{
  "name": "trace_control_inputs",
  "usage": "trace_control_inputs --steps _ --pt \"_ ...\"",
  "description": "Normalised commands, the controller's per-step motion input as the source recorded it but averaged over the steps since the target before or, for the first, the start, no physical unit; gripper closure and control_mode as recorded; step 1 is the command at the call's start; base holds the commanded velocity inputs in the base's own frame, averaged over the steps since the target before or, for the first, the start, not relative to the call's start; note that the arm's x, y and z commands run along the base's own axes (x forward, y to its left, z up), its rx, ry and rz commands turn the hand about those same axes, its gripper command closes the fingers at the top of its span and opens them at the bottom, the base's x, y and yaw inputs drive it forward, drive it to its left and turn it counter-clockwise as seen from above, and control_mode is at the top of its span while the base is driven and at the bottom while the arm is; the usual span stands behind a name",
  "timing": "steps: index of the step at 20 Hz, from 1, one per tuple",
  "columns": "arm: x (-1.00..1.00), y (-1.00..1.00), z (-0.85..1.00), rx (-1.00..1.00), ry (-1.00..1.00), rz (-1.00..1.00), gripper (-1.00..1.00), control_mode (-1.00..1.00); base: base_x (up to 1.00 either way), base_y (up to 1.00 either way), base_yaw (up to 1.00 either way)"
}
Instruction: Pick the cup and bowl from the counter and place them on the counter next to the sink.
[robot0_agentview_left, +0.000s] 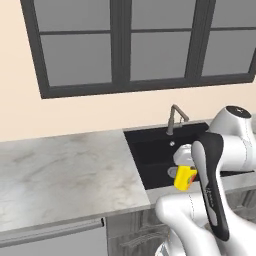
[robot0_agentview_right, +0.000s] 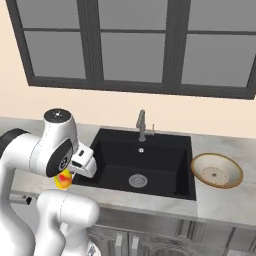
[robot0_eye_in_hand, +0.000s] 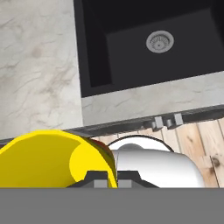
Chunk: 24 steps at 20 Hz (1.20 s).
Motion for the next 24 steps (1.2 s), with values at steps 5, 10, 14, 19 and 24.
trace_control_inputs --steps 5,10,14,19,24 --pt "0.0 0.0 0.0 0.0 0.0 0.0 1.0 1.0 0.19 0.0 0.02" --pt "0.0 0.0 0.0 0.0 0.0 0.0 1.0 1.0 0.0 0.0 0.0" --pt "0.0 0.0 0.0 0.0 0.0 0.0 1.0 1.0 0.0 0.0 0.0" --pt "0.0 0.0 0.0 0.0 0.0 0.0 1.0 -1.0 0.0 0.0 0.0" --pt "0.18 0.43 0.0 -0.01 0.0 -0.01 1.0 -1.0 0.0 0.0 0.0"
